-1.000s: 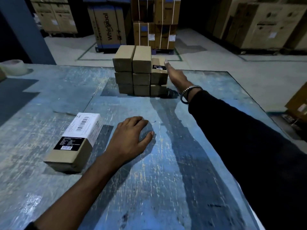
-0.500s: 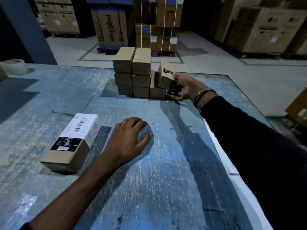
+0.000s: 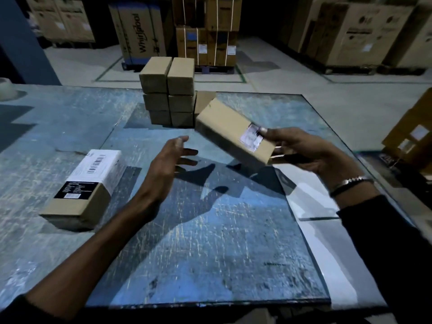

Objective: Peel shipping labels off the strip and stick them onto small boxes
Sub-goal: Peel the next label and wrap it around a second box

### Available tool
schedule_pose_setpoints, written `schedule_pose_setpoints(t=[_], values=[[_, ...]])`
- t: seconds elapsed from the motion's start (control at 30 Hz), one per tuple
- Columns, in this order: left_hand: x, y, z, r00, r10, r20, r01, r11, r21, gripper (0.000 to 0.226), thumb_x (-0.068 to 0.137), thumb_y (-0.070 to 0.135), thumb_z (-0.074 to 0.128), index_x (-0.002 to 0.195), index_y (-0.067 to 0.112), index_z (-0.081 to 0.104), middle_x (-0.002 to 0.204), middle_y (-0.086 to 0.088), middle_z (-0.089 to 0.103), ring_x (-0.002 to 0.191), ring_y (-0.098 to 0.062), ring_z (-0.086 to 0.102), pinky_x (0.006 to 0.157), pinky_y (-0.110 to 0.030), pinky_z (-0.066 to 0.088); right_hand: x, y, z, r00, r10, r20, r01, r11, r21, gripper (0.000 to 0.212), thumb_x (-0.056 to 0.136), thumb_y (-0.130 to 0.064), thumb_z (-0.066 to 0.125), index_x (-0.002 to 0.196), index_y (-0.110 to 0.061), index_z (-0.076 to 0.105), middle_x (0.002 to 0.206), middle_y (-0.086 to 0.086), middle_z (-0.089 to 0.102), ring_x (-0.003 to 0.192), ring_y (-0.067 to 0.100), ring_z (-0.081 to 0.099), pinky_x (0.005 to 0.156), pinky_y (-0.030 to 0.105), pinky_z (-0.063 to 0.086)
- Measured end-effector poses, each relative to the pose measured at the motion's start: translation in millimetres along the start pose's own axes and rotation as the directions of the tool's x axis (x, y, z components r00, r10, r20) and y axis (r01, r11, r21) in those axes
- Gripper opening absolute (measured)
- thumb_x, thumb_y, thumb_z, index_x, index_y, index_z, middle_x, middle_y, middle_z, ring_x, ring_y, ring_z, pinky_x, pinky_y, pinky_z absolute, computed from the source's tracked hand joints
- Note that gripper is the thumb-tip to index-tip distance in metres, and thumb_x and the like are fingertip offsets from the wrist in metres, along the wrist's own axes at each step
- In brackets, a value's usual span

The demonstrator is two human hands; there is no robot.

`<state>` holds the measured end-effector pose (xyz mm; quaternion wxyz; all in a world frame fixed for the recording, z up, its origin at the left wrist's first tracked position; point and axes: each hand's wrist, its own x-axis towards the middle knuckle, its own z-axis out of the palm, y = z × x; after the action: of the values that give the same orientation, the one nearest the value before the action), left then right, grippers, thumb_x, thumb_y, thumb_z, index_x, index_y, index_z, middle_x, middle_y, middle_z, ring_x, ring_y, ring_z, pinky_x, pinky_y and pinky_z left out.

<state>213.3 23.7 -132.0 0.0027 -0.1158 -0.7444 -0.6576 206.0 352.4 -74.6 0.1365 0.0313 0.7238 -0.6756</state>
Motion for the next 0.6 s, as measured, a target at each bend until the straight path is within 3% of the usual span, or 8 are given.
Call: schedule_pose_setpoints(t=[0.1,0.2,0.3,0.4,0.5,0.6], values=[[4.9,4.8,-4.3,0.999,-0.023,0.031,0.028,0.988,-0.152,0.057,0.101,0.065,0.036,0.140,0.031,0.061,0.119,-0.002,0.079,0.108,-0.027,0.077,0.089,-0.040,0.059,-5.5,18.8,19.0,0.998,-0.020,0.065,0.020,1.000,-0.005,0.041,0.074,-0.040,0.085,0.100,-0.009,0.083,0.106,0.012,0.080,0.091,0.021,0.074,0.076,0.027,0.063],[9.9,-1.2,-8.3,0.995,-0.077,0.061,0.084,0.989,-0.123,0.032,0.099,0.054,0.060,0.129,0.045,0.067,0.119,0.010,0.078,0.123,-0.022,0.070,0.098,-0.037,0.057,-1.6,28.3,26.6,0.995,-0.007,0.104,0.012,0.999,-0.047,0.056,0.075,-0.041,0.089,0.112,0.000,0.078,0.112,0.021,0.075,0.099,0.027,0.067,0.069,0.024,0.062],[0.0,-4.8,-11.2,0.985,-0.050,0.167,0.054,0.998,-0.024,0.057,0.087,0.041,0.081,0.138,0.052,0.057,0.131,0.013,0.070,0.122,-0.005,0.067,0.103,-0.032,0.054,-0.9,32.1,27.3,0.988,-0.025,0.152,0.034,0.998,-0.054,0.062,0.070,-0.043,0.096,0.114,-0.004,0.076,0.115,0.018,0.077,0.100,0.025,0.070,0.075,0.027,0.065],[-8.6,3.3,-11.2,0.983,-0.028,0.179,0.040,0.997,-0.065,0.069,0.083,0.028,0.089,0.143,0.045,0.057,0.131,0.010,0.069,0.116,-0.008,0.069,0.098,-0.035,0.059,-7.6,27.1,28.6,0.985,-0.087,0.150,0.097,0.993,-0.065,0.049,0.073,-0.029,0.087,0.113,-0.004,0.073,0.100,0.007,0.078,0.086,0.011,0.073,0.060,0.017,0.057],[-14.5,11.9,-9.1,0.974,-0.016,0.227,0.036,0.996,-0.084,0.060,0.086,0.024,0.084,0.142,0.033,0.061,0.115,0.015,0.075,0.109,-0.012,0.071,0.091,-0.031,0.060,-9.8,24.5,25.0,0.984,-0.122,0.128,0.138,0.983,-0.118,0.049,0.074,-0.031,0.089,0.113,-0.004,0.077,0.103,0.004,0.077,0.096,0.010,0.070,0.076,0.023,0.051],[-19.6,11.0,-7.3,0.969,-0.023,0.246,0.029,0.999,-0.022,0.050,0.090,0.023,0.082,0.137,0.028,0.065,0.114,0.007,0.073,0.109,-0.021,0.072,0.091,-0.043,0.057,-9.5,28.4,23.6,0.983,-0.118,0.141,0.142,0.975,-0.173,0.061,0.067,-0.046,0.096,0.113,-0.010,0.081,0.111,0.008,0.078,0.106,0.016,0.068,0.089,0.035,0.046]])
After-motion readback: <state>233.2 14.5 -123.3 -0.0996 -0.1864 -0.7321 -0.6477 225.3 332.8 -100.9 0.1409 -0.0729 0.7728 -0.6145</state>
